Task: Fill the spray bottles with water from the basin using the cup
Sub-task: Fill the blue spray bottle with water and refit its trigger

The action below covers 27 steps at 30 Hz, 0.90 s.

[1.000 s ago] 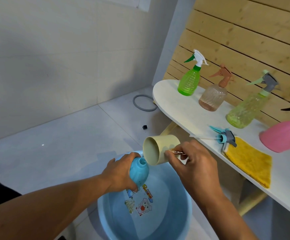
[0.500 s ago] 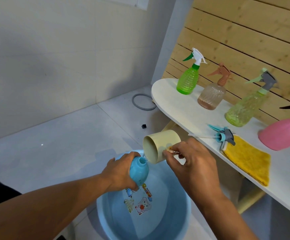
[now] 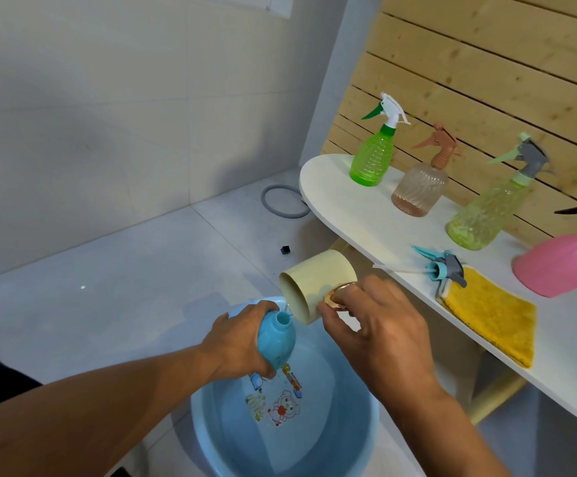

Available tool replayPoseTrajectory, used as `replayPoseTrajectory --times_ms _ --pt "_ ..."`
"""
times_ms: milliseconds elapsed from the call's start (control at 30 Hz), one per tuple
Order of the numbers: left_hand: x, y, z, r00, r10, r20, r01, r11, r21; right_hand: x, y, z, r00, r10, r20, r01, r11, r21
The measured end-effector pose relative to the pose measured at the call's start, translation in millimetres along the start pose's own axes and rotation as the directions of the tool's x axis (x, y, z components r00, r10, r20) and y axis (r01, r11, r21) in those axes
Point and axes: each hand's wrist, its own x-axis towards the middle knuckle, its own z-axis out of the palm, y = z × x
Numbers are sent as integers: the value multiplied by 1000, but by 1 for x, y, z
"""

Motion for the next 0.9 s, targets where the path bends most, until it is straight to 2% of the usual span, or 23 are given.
replayPoseTrajectory --times_ms 200,300,400,467,567,633,733,800,900 --pt "0 0 -1 1000 13 1 -13 1000 9 -2 0 3 999 -33 -20 33 999 10" --pt "0 1 -1 1000 5 4 -5 1000 -7 -3 2 8 987 159 13 -160 983 89" --pt "-1 -1 -1 1000 -5 -3 5 999 -43 -4 9 16 891 438 120 -454 862 225" --pt "-1 -4 -1 1000 -22 -12 21 997 -70 -6 17 22 802 562 201 -596 743 304" --pt "1 -8 -1 999 -32 -33 29 995 -94 -12 35 46 668 666 331 -744 590 314" --pt "3 -10 -2 998 -34 -50 29 994 -110 -22 50 70 590 692 417 -806 539 246" --pt "4 -11 -3 996 -44 -74 33 991 -133 -41 68 110 488 690 534 -849 518 106" --pt "4 -12 -2 996 -48 -78 36 989 -146 -57 76 136 436 668 603 -839 544 4" --pt "5 -17 0 996 -54 -77 41 987 -157 -75 83 170 427 630 649 -743 653 -146"
